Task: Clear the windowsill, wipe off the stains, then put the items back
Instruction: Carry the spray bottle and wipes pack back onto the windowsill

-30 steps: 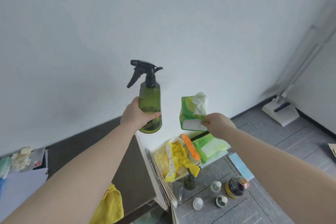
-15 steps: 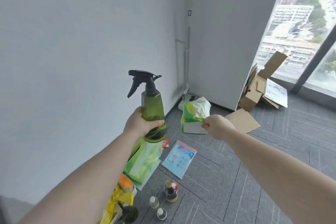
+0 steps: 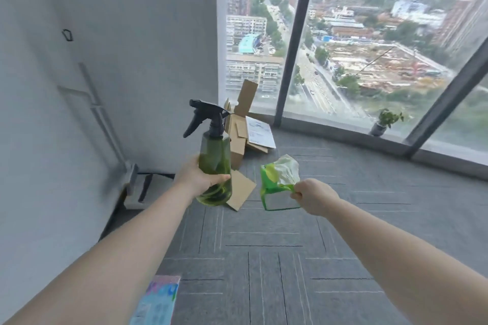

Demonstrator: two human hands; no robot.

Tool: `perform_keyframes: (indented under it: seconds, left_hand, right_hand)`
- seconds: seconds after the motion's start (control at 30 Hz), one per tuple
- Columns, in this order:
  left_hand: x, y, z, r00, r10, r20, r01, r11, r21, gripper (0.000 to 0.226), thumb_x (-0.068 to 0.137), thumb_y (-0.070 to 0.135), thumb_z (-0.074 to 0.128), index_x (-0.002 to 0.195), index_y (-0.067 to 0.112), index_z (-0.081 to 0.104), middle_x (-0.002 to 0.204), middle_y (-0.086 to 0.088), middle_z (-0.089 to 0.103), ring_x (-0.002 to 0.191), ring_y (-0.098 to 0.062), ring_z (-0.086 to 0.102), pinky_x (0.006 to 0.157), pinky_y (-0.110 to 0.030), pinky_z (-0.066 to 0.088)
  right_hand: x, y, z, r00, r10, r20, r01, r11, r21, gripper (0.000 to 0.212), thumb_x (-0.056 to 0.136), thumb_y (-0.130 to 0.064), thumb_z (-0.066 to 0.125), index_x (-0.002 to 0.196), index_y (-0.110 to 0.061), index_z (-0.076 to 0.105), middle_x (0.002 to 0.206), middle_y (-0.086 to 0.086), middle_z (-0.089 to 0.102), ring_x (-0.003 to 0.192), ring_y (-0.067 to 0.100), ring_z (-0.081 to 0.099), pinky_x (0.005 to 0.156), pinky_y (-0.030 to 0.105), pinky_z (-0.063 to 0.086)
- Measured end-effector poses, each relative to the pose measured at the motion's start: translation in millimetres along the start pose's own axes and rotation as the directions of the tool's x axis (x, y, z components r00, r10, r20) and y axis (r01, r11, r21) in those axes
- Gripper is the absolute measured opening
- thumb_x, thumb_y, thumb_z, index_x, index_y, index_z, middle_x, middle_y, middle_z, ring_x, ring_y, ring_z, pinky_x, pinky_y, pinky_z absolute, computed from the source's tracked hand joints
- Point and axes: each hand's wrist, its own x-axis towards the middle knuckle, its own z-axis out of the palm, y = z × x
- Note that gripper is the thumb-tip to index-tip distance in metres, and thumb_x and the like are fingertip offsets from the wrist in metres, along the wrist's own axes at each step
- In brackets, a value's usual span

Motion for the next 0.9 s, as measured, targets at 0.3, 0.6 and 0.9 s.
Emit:
perform_keyframes:
  seconds: [0.3,0.6,0.9]
  left_hand:
    - [185.4,112.2,137.5,0.968,0.089,0.235,-0.089,0.996,-0.012,0.068,0.049,0.04,0.092,0.104,0.032,0.053,0.102,0.008,0.061,0.104,-0.021,0.059,0.098,-0.04,0.049]
    - [351.5,200.2,280.4,0.952,0.074,0.298,-0.108,0.989,0.098,0.084,0.057,0.039,0.09,0.128,0.028,0.047,0.12,0.01,0.054,0.108,-0.018,0.054,0.098,-0.033,0.045]
    - [520.5,297.3,379.9,0.937,0.08,0.341,-0.129,0.984,0.124,0.072,0.049,0.048,0.089,0.106,0.036,0.047,0.107,0.01,0.062,0.105,-0.022,0.06,0.097,-0.042,0.05]
  right_hand:
    - [113.2,143.0,-44.3,0.966,0.258,-0.005,-0.255,0.958,0.134,0.026,0.099,-0.031,0.046,0.101,-0.015,0.066,0.103,0.008,0.061,0.093,0.028,0.059,0.071,0.03,0.045]
    - [281.0,293.2,-83.8,0.945,0.325,0.034,-0.325,0.929,0.179,0.024,0.1,-0.026,0.045,0.106,-0.015,0.065,0.104,0.006,0.06,0.086,0.024,0.054,0.072,0.029,0.044]
    - [431.6,410.2,-154.7,0.92,0.391,0.037,-0.391,0.905,0.168,0.025,0.099,-0.028,0.044,0.105,-0.016,0.065,0.108,0.007,0.062,0.098,0.029,0.061,0.081,0.034,0.051]
